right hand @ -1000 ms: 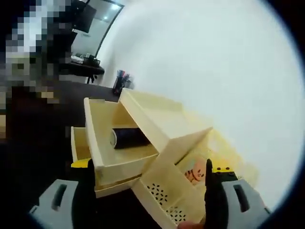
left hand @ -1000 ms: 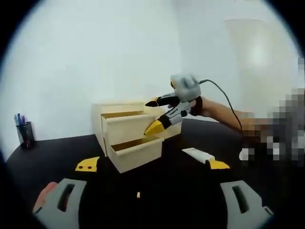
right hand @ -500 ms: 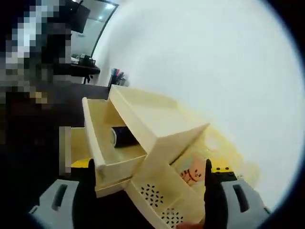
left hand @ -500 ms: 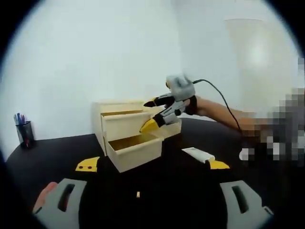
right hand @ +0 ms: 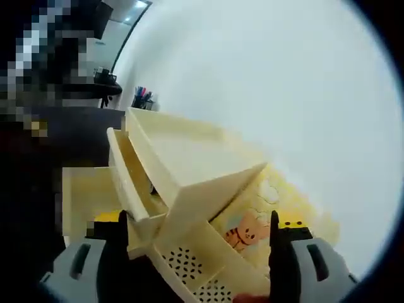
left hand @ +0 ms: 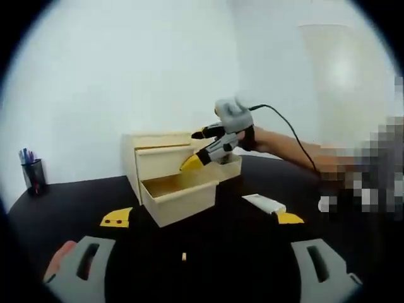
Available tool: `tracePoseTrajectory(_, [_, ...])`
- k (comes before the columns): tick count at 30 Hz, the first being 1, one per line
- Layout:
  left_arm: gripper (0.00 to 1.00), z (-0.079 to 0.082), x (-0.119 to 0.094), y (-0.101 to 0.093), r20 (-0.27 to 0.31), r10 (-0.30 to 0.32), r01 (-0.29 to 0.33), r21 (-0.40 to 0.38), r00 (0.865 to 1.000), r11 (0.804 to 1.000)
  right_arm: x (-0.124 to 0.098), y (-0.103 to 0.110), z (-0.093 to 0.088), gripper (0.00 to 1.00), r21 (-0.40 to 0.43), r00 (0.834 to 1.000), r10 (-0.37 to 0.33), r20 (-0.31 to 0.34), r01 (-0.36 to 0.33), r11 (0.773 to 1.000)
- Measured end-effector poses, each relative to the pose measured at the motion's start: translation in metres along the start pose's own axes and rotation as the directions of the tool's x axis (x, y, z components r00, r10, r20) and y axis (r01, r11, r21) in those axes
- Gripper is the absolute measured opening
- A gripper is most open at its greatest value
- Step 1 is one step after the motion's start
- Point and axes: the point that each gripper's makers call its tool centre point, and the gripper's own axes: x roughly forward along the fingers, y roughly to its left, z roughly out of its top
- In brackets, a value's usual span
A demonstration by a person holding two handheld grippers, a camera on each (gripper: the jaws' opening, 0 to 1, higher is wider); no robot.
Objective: Open the drawer, pick up the cosmetic bottles from the table one by one, place them into the drawer, release the gripper, close the drawer, and move the gripper away
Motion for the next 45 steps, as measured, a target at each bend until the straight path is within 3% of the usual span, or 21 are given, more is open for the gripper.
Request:
tracePoseTrajectory(24, [0.87, -0.002, 0.002, 0.001, -0.008, 0.004, -0.004, -0.001, 1.0, 1.0, 0.014, -0.013, -0.009, 0.89, 0.079, 0.999, -0.034, -0.007, 0.035, 0.996])
tracePoseTrajectory(29, [0.87, -0.001, 0.002, 0.003, -0.01, 0.003, -0.003, 0.005, 1.0, 1.0, 0.014, -0.011, -0.012, 0.84, 0.066, 1.0, -0.021, -0.02, 0.022, 0.998])
tracePoseTrajectory(33, [0.86, 0.002, 0.0, 0.002, 0.005, 0.005, -0.005, 0.006, 1.0, 1.0, 0.01, -0.012, -0.007, 0.84, 0.07, 1.0, -0.007, 0.01, 0.006, 0.998])
tracePoseTrajectory(40, [0.86, 0.0, 0.002, 0.002, 0.0, 0.005, -0.005, 0.003, 1.0, 1.0, -0.016, -0.018, 0.007, 0.84, 0.075, 0.997, 0.021, 0.076, -0.026, 0.997])
tracePoseTrajectory(45, [0.86, -0.003, 0.003, 0.001, -0.011, 0.008, -0.008, 0.008, 1.0, 1.0, -0.038, -0.002, 0.015, 0.83, -0.02, 0.988, 0.1, 0.121, -0.099, 0.995])
